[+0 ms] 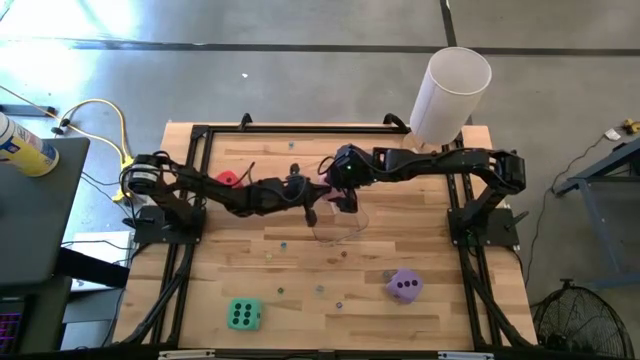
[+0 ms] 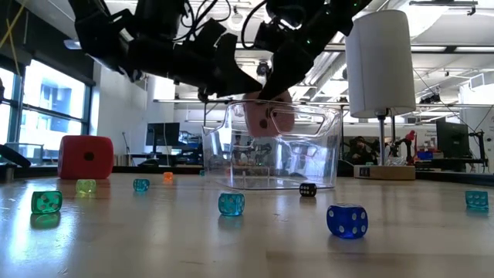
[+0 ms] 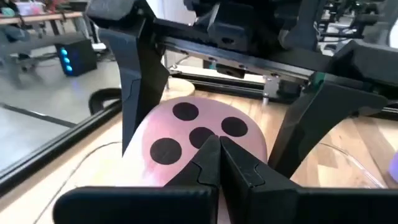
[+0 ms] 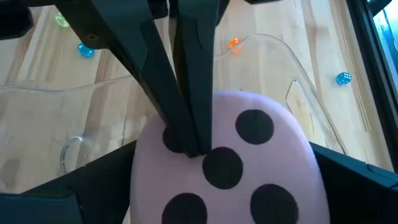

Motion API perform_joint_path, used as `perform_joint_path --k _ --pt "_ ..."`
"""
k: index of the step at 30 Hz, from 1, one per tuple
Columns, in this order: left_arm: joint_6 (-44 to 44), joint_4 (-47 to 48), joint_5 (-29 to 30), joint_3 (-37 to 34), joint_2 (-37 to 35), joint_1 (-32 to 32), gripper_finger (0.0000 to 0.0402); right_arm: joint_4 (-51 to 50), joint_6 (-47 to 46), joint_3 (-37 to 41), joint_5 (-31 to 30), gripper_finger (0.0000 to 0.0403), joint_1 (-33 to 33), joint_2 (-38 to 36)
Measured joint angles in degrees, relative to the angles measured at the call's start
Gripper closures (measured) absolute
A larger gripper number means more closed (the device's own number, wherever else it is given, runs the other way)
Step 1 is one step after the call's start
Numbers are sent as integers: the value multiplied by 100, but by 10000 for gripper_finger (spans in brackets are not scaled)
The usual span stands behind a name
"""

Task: Pick & Place Dice
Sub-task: Put the large pink dice into the transparent bin, then put the large red dice into the transparent bin

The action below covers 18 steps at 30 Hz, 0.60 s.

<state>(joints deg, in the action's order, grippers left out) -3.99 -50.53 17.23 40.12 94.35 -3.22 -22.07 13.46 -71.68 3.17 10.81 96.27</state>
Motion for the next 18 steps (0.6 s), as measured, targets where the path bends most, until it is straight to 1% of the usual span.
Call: perform_joint_path --k 5,11,15,18 --pt "-91 229 -322 4 -4 -75 401 -17 28 0 226 3 4 0" --pt "-96 363 -252 -7 11 -71 401 96 28 -7 456 3 -16 -22" --pt "-95 461 -265 -7 9 -62 401 179 28 -7 792 3 -9 -22" --pt "-94 440 -275 -7 9 -60 401 202 30 -7 713 3 -30 -22"
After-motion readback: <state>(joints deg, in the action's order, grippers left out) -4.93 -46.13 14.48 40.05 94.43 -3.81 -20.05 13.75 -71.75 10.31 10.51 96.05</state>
